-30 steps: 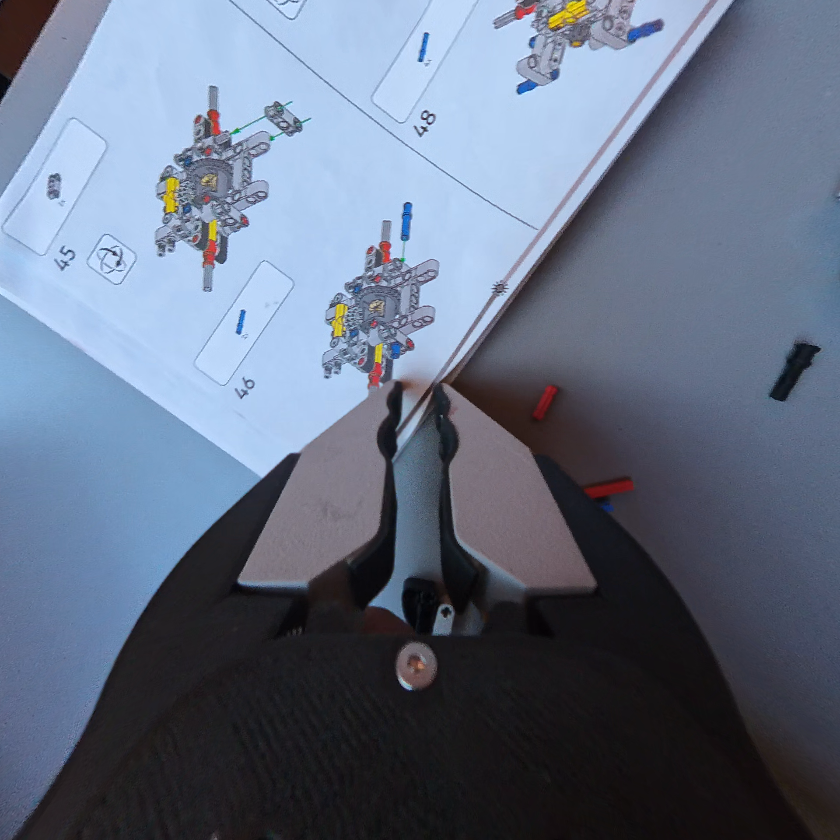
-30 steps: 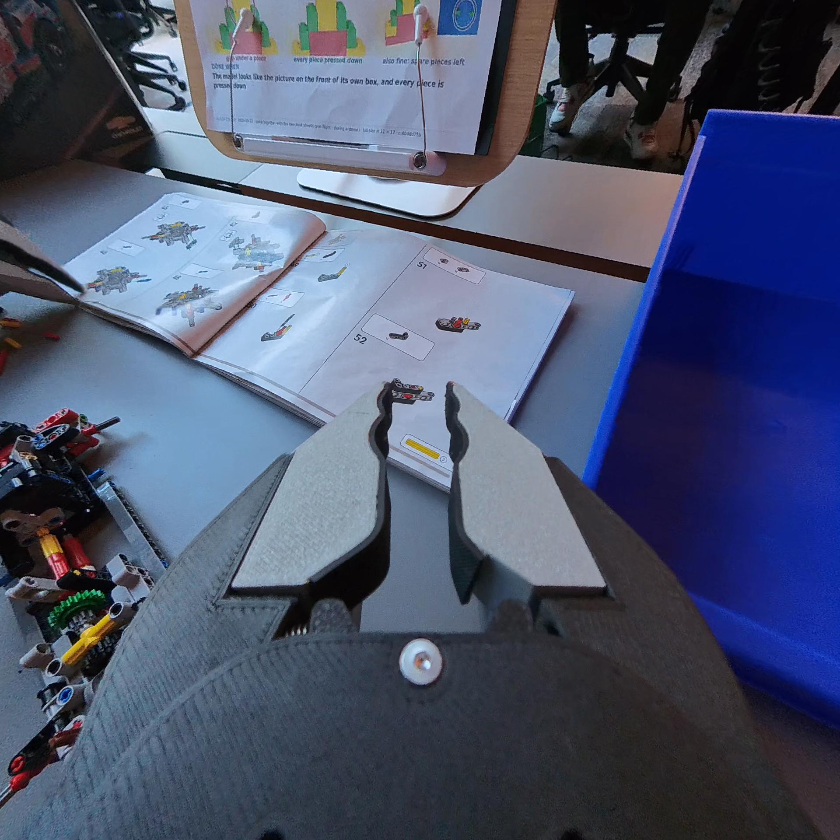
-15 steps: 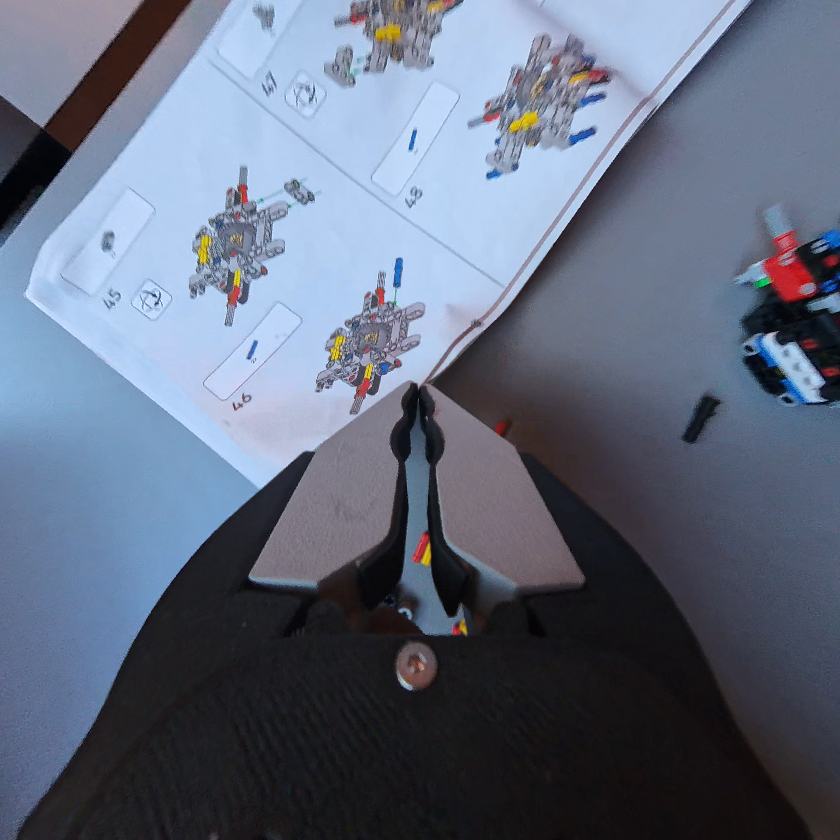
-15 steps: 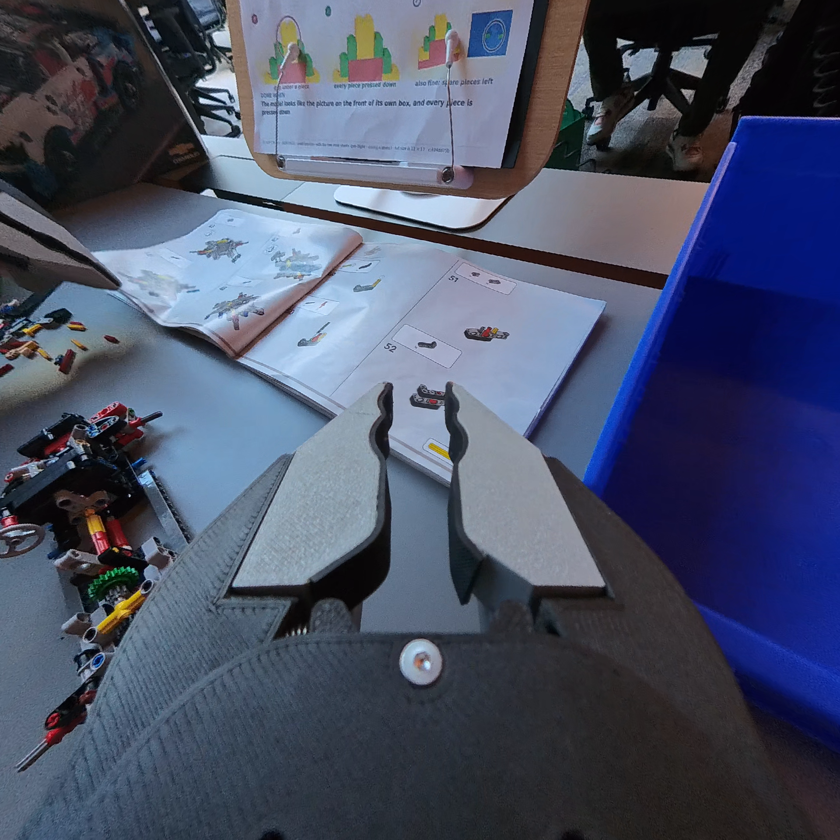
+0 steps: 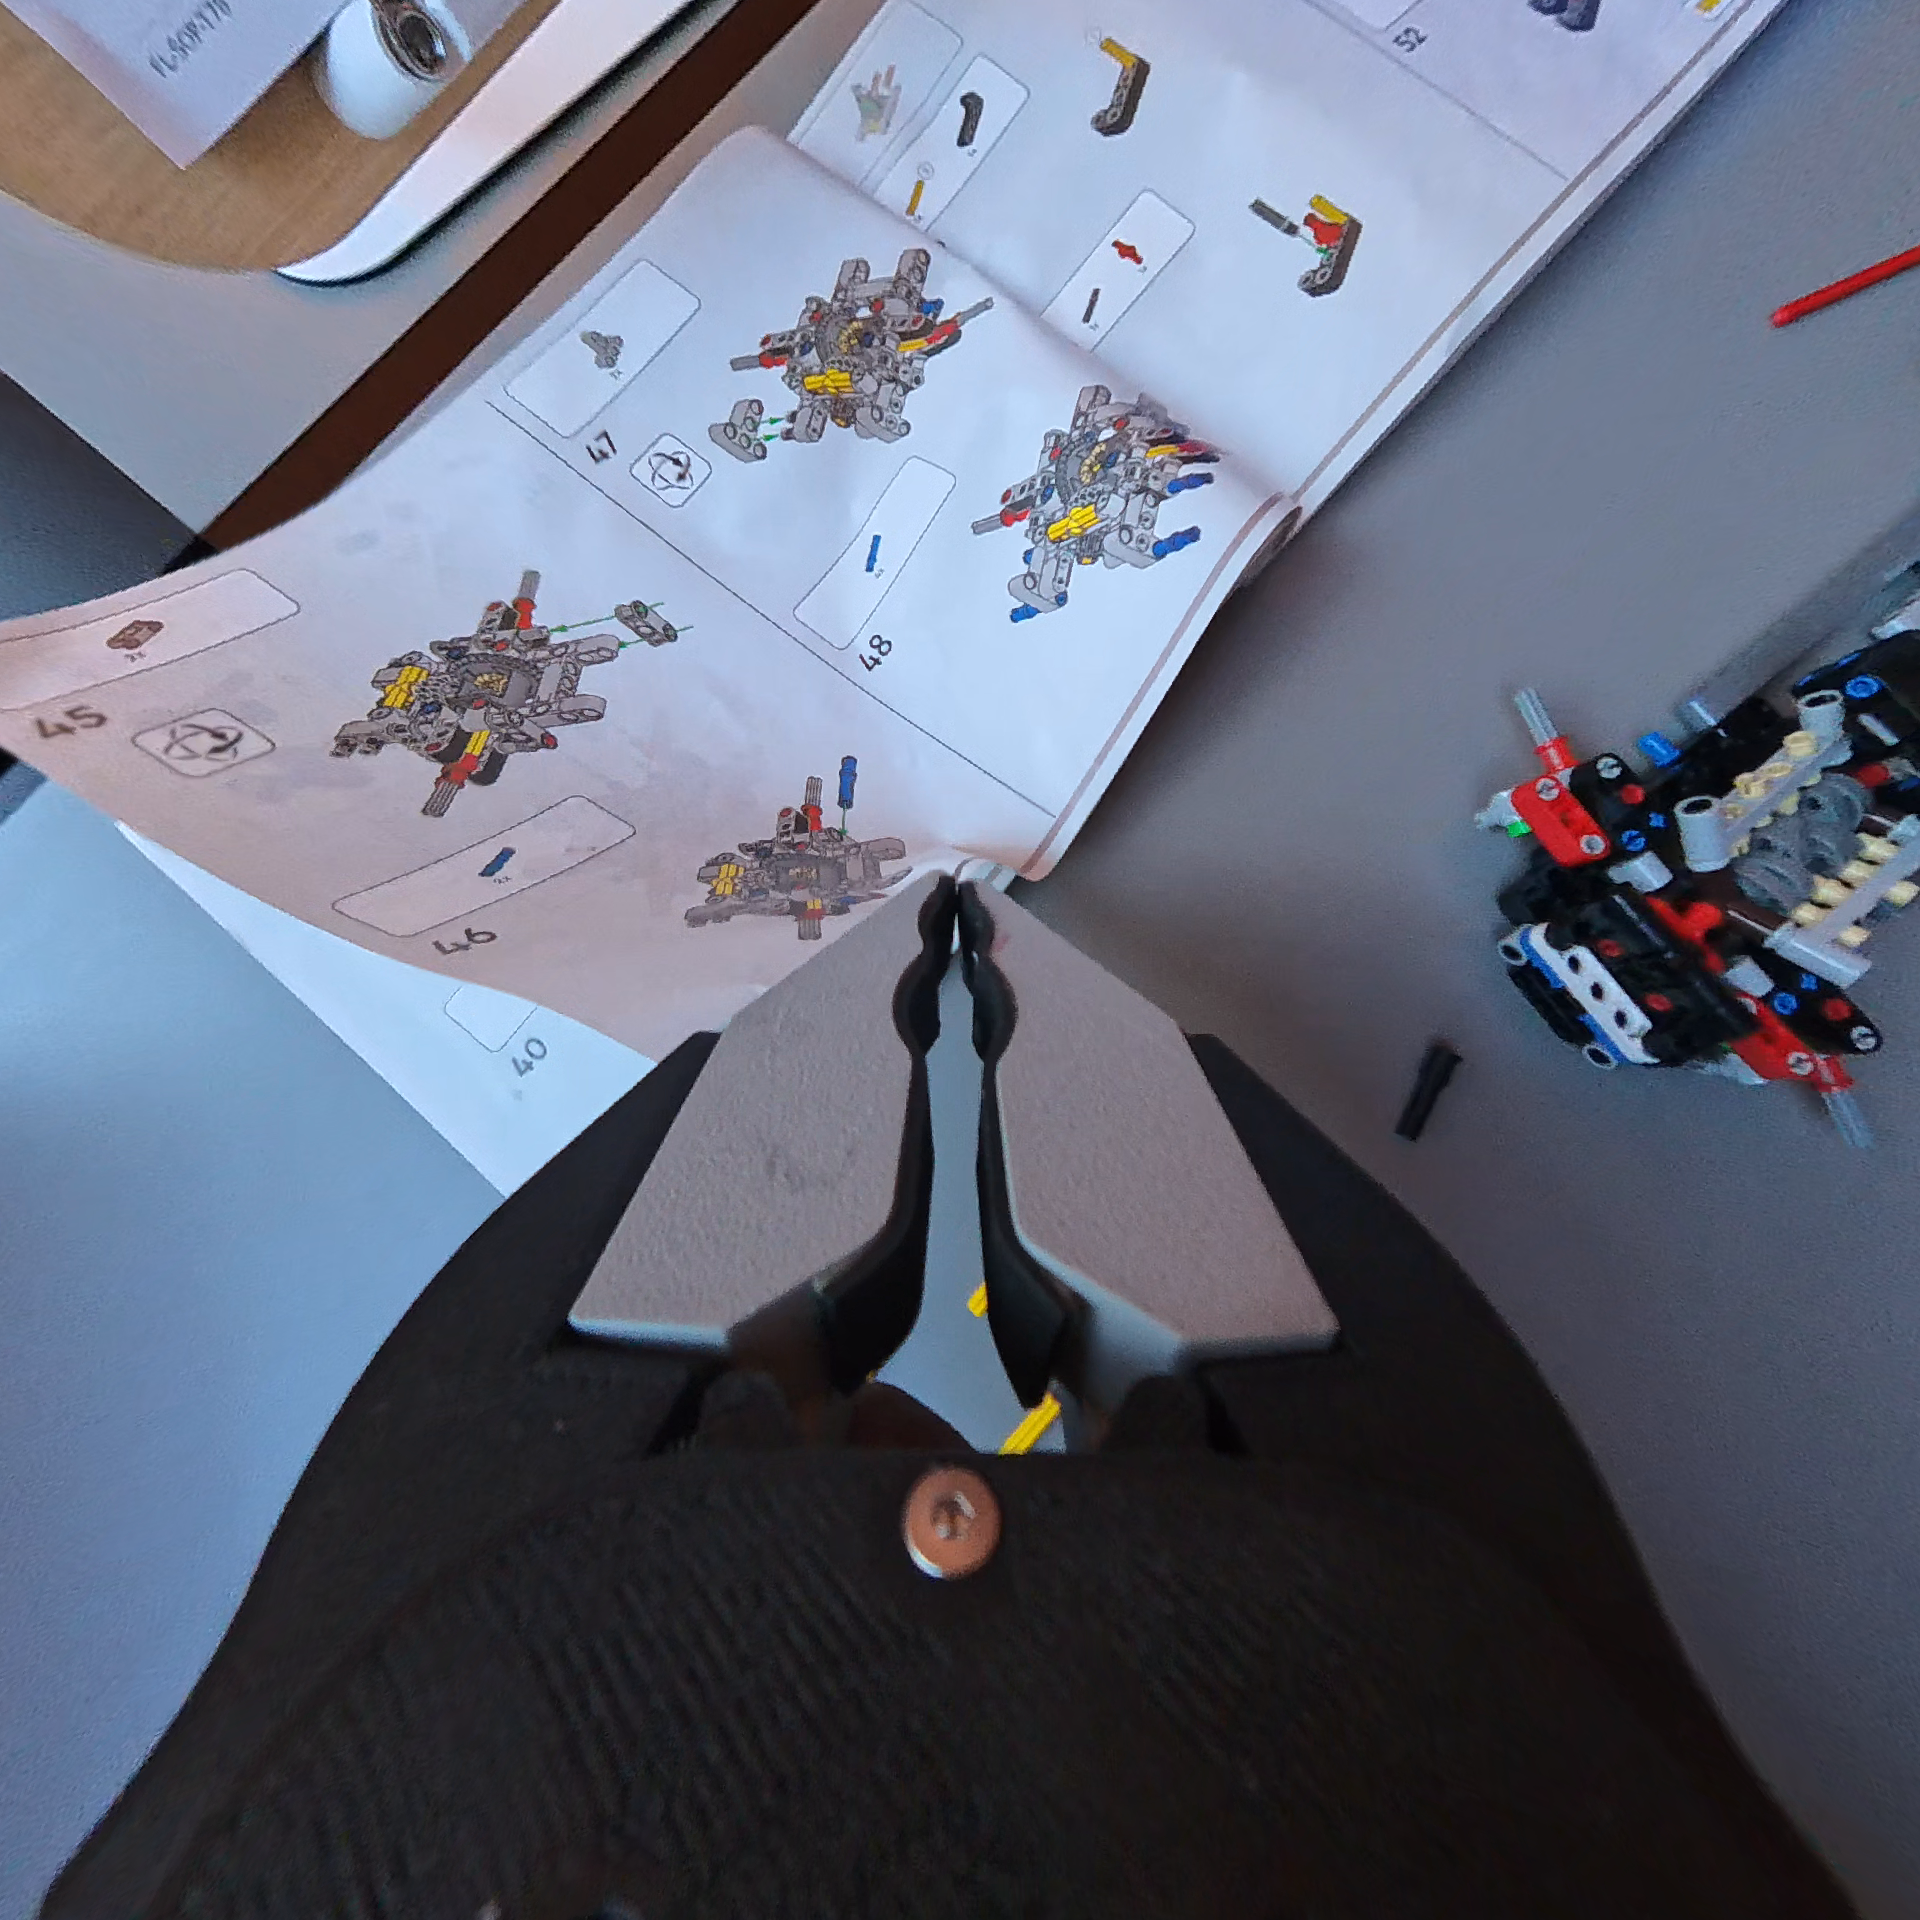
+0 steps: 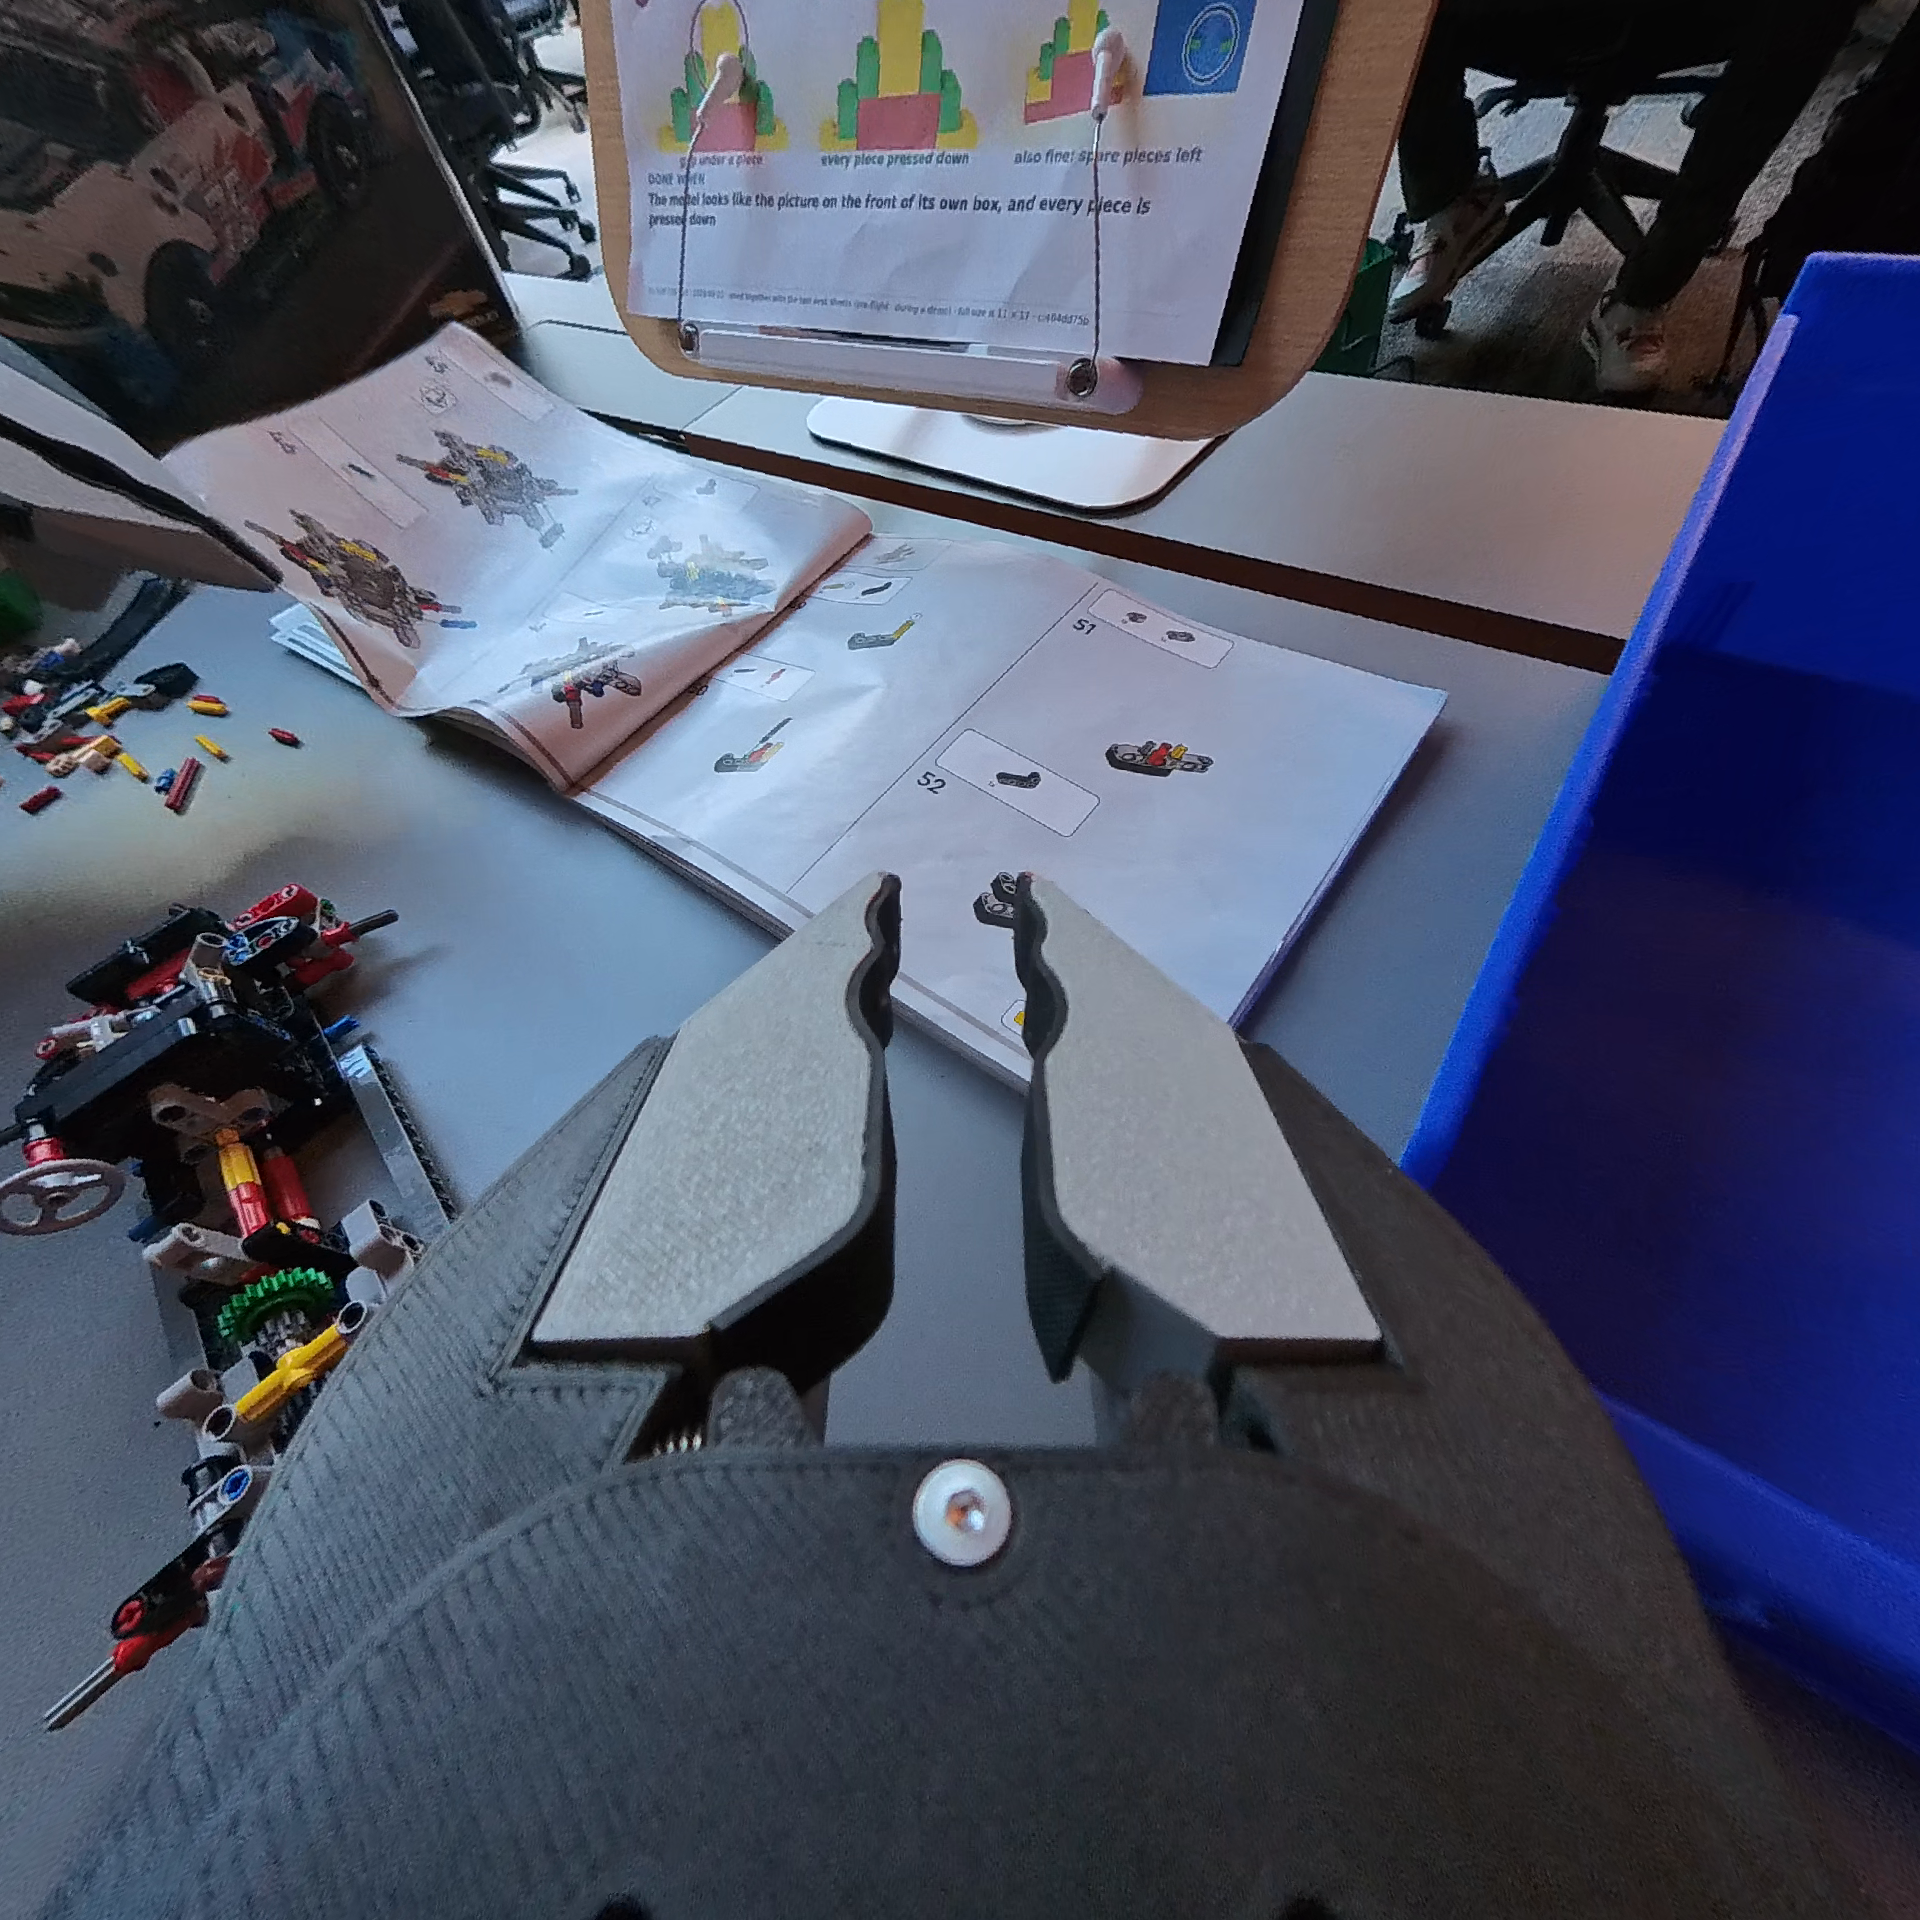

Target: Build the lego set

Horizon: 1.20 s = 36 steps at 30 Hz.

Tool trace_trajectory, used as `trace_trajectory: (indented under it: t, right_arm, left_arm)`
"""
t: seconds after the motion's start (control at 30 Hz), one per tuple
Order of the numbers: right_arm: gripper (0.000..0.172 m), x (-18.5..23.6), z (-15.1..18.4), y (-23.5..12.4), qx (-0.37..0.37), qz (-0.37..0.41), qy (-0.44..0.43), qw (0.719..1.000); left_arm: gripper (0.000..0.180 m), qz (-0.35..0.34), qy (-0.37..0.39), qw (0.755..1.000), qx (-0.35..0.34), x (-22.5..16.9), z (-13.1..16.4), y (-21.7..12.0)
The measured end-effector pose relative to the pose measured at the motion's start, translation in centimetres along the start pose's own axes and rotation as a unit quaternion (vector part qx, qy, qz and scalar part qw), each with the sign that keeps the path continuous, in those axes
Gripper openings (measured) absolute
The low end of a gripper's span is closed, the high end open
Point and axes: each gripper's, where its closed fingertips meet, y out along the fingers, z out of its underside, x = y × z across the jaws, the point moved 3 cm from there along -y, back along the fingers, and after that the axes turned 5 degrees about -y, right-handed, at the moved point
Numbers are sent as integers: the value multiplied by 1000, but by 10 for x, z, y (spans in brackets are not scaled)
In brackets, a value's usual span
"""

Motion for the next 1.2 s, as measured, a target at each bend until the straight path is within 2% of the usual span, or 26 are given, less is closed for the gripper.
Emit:
trace_trajectory:
  t: [0.2,0.43,0.6,0.7,0.8,0.97,1.2]
  right_arm:
    - [19,3,-1,0,-2,-8,1,1000]
    - [20,13,0,5,2,-29,-9,1000]
    - [20,20,3,10,15,-37,-23,999]
    - [20,21,5,11,22,-34,-30,999]
    - [21,21,4,10,18,-39,-29,999]
    - [23,33,0,6,3,-87,-36,996]
    - [23,43,4,10,17,-99,-61,993]
  left_arm:
    - [0,-7,-11,1000,-26,-1,-12,-7]
    - [0,20,-4,997,-73,-21,-40,-15]
    - [0,62,19,995,-81,-54,-65,4]
    - [0,76,35,995,-54,-74,-71,24]
    - [17,124,47,991,-19,-99,-64,32]
    - [27,151,90,984,15,-132,-40,26]
    - [49,183,83,979,-9,-156,-7,12]
